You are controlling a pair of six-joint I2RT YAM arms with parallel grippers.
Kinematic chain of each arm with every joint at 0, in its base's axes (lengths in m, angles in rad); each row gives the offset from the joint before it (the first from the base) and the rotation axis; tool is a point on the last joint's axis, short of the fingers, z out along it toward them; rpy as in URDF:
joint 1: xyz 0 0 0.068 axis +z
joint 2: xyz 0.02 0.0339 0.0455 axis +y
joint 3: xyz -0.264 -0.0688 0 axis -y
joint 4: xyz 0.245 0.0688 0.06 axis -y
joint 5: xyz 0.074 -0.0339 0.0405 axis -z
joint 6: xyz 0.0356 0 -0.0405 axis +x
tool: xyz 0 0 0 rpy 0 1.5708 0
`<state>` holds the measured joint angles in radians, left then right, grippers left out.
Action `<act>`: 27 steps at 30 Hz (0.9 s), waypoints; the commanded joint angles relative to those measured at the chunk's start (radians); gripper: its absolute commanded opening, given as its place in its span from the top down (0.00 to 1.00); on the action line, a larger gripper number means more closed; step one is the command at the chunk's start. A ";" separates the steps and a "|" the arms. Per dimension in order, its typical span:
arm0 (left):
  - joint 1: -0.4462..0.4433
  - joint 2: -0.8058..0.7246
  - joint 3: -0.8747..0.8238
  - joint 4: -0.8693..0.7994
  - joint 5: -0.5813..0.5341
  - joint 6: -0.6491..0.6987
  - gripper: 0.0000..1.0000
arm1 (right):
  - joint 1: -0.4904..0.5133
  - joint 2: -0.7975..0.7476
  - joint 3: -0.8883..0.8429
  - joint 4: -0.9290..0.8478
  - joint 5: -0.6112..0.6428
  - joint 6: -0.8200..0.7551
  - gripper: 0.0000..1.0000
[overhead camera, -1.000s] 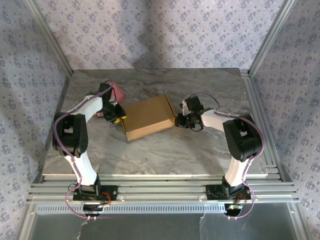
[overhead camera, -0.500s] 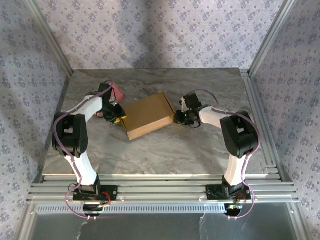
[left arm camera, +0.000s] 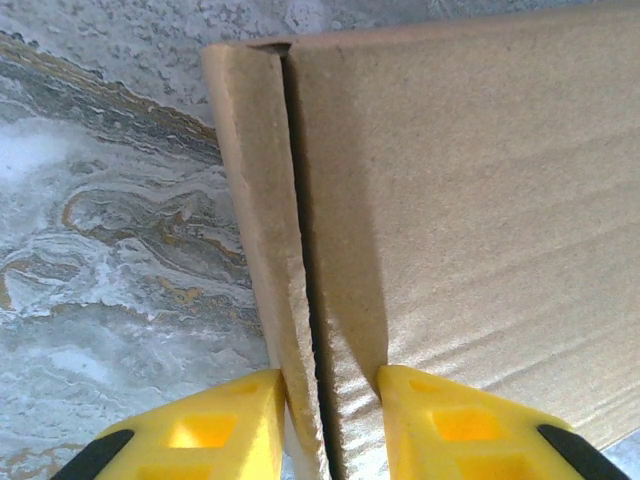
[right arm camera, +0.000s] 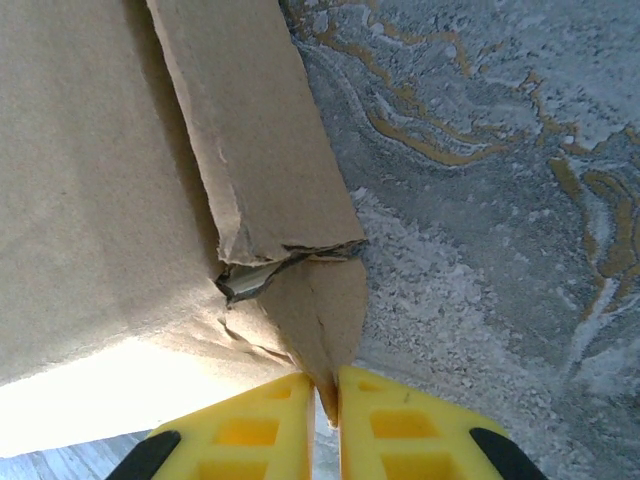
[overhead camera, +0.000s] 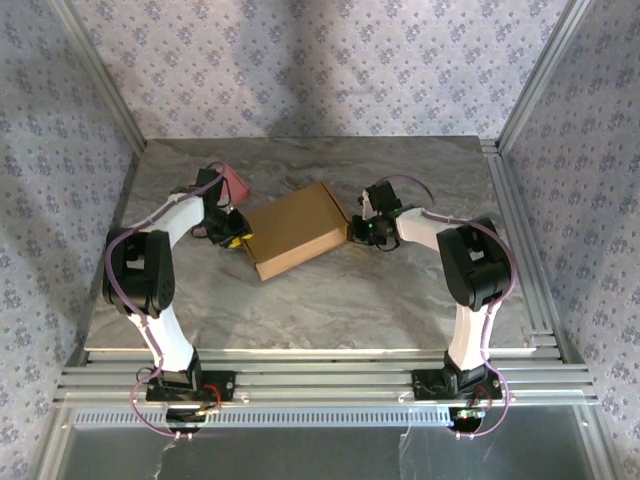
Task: Fold the paper box
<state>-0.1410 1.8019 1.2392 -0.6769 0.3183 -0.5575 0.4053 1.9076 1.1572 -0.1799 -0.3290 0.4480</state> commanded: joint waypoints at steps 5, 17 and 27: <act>-0.012 0.033 -0.092 -0.105 0.003 -0.011 0.67 | 0.007 0.032 -0.026 -0.099 0.040 -0.025 0.82; -0.012 0.023 -0.111 -0.080 0.015 -0.059 0.75 | -0.015 -0.090 -0.090 -0.056 -0.022 -0.028 0.71; -0.012 0.024 -0.113 -0.072 0.014 -0.071 0.77 | -0.073 -0.259 -0.209 0.010 -0.079 0.121 0.72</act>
<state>-0.1383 1.7725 1.1854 -0.6308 0.3779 -0.6182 0.3458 1.6932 0.9752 -0.1936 -0.3710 0.4961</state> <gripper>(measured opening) 0.234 0.285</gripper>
